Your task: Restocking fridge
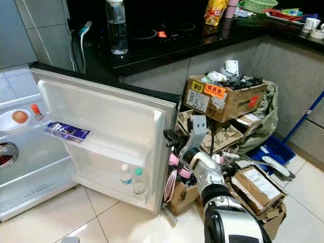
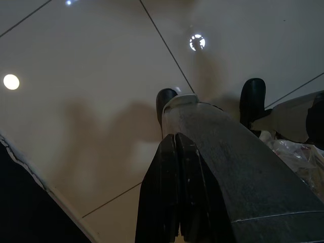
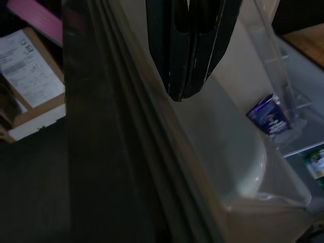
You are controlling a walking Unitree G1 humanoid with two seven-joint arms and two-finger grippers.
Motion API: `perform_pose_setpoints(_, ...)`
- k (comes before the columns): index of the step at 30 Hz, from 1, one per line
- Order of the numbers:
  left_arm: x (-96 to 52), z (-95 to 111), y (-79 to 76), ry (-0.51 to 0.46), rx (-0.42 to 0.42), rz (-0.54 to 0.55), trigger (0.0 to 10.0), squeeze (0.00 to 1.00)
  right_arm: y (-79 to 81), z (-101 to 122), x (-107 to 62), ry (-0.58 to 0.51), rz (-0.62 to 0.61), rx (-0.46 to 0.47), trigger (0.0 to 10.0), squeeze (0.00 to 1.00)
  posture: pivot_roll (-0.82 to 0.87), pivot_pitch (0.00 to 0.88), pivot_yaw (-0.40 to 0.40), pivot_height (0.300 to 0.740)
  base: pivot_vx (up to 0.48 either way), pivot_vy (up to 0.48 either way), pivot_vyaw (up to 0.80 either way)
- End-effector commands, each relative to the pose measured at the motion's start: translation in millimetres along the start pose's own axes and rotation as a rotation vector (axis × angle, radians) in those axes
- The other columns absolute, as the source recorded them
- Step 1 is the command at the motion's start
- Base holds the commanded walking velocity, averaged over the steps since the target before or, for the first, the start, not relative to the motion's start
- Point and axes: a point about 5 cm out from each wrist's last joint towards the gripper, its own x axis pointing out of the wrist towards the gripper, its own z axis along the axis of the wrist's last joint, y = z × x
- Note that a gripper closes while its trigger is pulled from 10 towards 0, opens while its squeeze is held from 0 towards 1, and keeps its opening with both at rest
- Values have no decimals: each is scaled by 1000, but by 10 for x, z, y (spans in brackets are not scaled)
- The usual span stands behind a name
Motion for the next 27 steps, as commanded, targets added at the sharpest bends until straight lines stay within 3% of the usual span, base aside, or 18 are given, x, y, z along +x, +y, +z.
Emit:
perform_pose_setpoints(1, -17, -145, -32, 52, -10, -9, 10000, 0, -38, -13, -13, 14, -36, 2, 10000, 0, -98, 0, -29, 740, 0, 0, 0)
perform_pose_setpoints(6, -17, -146, -35, 50, -14, -7, 10000, 0, -160, 48, -57, 3, -123, 15, 10000, 0, -91, 0, -33, 740, 0, 0, 0)
perform_pose_setpoints(13, -17, -143, -32, 48, -16, -7, 10000, 0, -237, 69, -154, -21, -62, 67, 10000, 0, -89, 0, -32, 740, 0, 0, 0)
perform_pose_setpoints(14, -19, -142, -21, 49, -13, -7, 10000, 0, -369, -6, -355, 15, -34, 42, 10000, 0, -90, 0, -25, 740, 0, 0, 0)
perform_pose_setpoints(15, -20, -141, -13, 49, -12, -7, 10000, 0, -443, -33, -453, 27, -46, 40, 10000, 0, -90, 0, -25, 740, 0, 0, 0)
perform_pose_setpoints(19, -22, -137, 1, 49, -11, -5, 10000, 0, -564, -86, -624, 46, -73, 63, 10000, 0, -91, 0, -23, 740, 0, 0, 0)
perform_pose_setpoints(21, -23, -135, 10, 49, -10, -4, 10000, 0, -696, -161, -801, 92, -157, 60, 10000, 0, -91, 0, -23, 740, 0, 0, 278)
perform_pose_setpoints(22, -23, -135, 10, 49, -10, -4, 10000, 0, -696, -161, -801, 92, -157, 60, 10000, 0, -91, 0, -23, 740, 0, 0, 556)
perform_pose_setpoints(27, -25, -136, 17, 49, -6, -4, 10000, 0, -991, -156, -1092, 153, -450, 15, 10000, 0, -94, 0, -20, 740, 0, 0, 771)
